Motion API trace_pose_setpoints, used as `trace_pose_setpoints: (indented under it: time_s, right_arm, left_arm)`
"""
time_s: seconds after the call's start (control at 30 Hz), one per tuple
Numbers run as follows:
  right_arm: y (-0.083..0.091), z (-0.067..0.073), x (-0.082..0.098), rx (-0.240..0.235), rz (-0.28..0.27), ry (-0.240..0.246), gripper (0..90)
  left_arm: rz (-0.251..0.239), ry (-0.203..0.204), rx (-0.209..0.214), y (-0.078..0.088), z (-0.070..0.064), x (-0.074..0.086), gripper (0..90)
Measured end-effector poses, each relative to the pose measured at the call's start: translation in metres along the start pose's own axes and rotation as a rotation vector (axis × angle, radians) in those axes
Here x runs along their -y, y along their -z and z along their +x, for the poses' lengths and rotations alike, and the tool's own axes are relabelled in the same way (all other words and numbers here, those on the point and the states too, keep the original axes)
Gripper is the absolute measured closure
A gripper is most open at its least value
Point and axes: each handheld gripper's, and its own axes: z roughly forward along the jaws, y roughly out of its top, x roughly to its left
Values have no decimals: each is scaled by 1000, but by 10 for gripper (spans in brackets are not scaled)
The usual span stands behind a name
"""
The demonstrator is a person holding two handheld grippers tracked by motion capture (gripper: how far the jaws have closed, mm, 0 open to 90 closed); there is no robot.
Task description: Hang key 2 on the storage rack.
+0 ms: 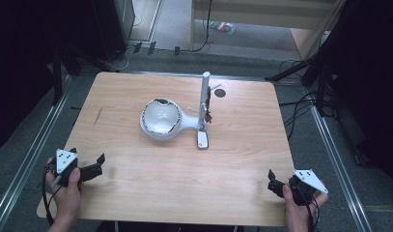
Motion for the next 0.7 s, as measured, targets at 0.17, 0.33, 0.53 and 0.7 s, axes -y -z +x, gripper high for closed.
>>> trace_pose_setpoints:
  time_s: [0.17,0.33,0.53,0.7]
  right_arm:
    - [3,-9,5,3,6,-23,0]
    - [8,-17,11,7,13,-32,0]
    - [12,-25,18,9,18,-32,0]
    - [16,-30,21,0,11,-55,0]
  left_arm:
    - [0,0,0,0,0,0,0]
    - [1,-1,0,0,0,0,0]
    - [0,0,1,0,0,0,0]
    - [2,-3,0,0,0,0,0]
